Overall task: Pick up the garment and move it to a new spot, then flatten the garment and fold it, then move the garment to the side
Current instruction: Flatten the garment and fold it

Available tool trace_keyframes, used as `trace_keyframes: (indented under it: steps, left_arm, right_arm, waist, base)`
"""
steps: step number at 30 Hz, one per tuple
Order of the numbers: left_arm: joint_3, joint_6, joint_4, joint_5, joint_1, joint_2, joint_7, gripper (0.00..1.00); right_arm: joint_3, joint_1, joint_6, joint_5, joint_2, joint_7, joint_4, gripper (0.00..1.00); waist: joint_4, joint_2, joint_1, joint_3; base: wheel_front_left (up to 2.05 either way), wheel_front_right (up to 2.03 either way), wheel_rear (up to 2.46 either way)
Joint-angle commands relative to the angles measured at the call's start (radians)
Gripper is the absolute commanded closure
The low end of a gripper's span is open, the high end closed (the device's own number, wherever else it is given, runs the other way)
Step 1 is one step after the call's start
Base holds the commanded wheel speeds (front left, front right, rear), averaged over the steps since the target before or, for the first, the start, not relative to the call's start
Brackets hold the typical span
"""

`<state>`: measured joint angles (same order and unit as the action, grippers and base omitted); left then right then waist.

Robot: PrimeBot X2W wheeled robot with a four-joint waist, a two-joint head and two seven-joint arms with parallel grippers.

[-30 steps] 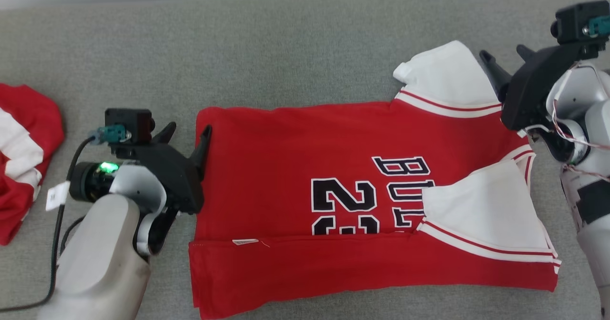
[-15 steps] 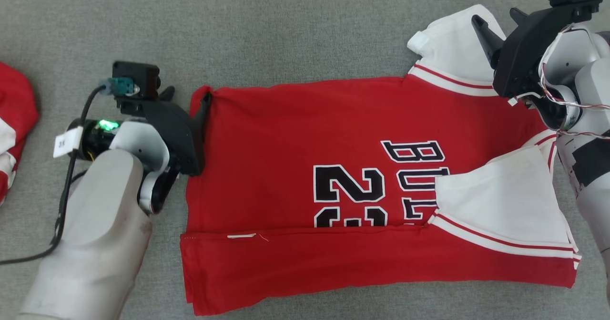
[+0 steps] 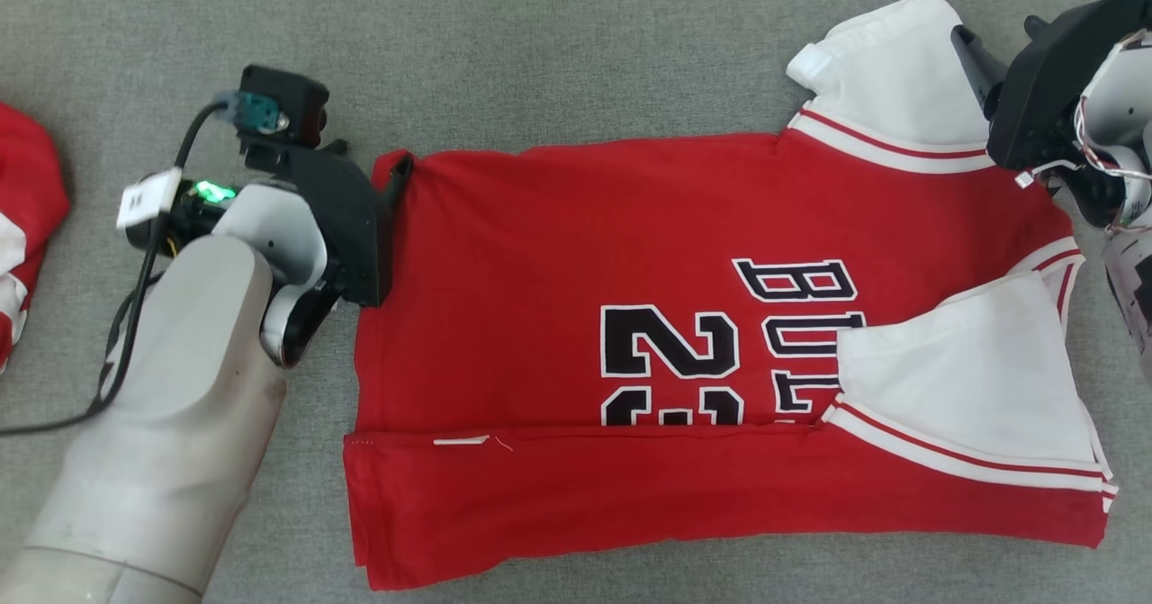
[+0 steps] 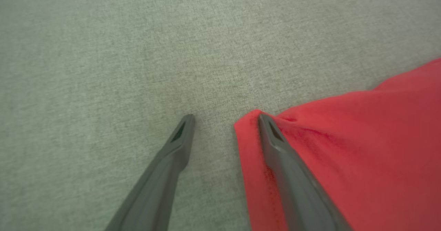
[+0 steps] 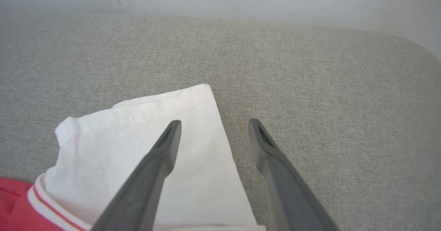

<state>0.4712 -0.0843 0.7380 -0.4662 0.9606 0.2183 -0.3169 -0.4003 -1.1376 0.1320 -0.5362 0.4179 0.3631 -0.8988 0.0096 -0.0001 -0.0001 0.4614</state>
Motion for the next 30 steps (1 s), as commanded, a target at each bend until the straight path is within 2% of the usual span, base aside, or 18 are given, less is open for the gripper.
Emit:
trace_keyframes:
  steps: [1, 2, 6, 9, 20, 29, 30]
  left_arm:
    - [0.033, -0.013, 0.043, 0.001, -0.056, -0.009, -0.051, 0.85]
    - [0.039, -0.018, 0.044, -0.003, -0.049, -0.006, -0.071, 1.0]
    - [0.058, -0.028, 0.047, -0.026, -0.034, 0.01, -0.162, 1.0]
    - [0.053, -0.034, 0.019, -0.057, -0.023, 0.014, -0.187, 1.0]
    - [0.035, -0.031, -0.094, -0.117, -0.036, 0.012, -0.202, 1.0]
    - [0.028, -0.003, -0.146, -0.131, -0.04, -0.002, -0.202, 1.0]
    - [0.029, -0.001, -0.15, -0.131, -0.039, -0.001, -0.203, 1.0]
  right_arm:
    - [-0.005, -0.014, -0.003, -0.005, 0.005, 0.003, -0.006, 0.0]
    - [-0.01, -0.021, -0.003, -0.006, 0.006, 0.005, -0.012, 0.0]
    - [-0.03, -0.053, -0.003, -0.005, 0.002, 0.016, -0.031, 0.0]
    - [-0.037, -0.083, -0.003, -0.005, 0.002, 0.028, -0.049, 0.0]
    - [-0.018, -0.162, -0.002, 0.042, 0.006, 0.033, -0.175, 0.0]
    - [-0.057, -0.131, -0.001, -0.006, -0.018, 0.065, -0.175, 0.0]
    - [-0.067, -0.126, 0.0, -0.011, -0.022, 0.081, -0.176, 0.12]
  waist:
    - [0.003, 0.0001, 0.0001, 0.004]
    - [0.004, 0.0001, 0.0001, 0.007]
    - [0.005, 0.0001, 0.0001, 0.017]
    - [0.008, 0.0001, 0.0001, 0.028]
    - [0.053, 0.0001, 0.0001, 0.083]
    - [0.071, 0.0001, 0.0001, 0.121]
    - [0.071, 0.0001, 0.0001, 0.123]
  base:
    - [0.0, 0.0, 0.0]
    - [0.0, 0.0, 0.0]
    - [0.0, 0.0, 0.0]
    - [0.0, 0.0, 0.0]
    - [0.0, 0.0, 0.0]
    - [0.0, 0.0, 0.0]
    - [0.0, 0.0, 0.0]
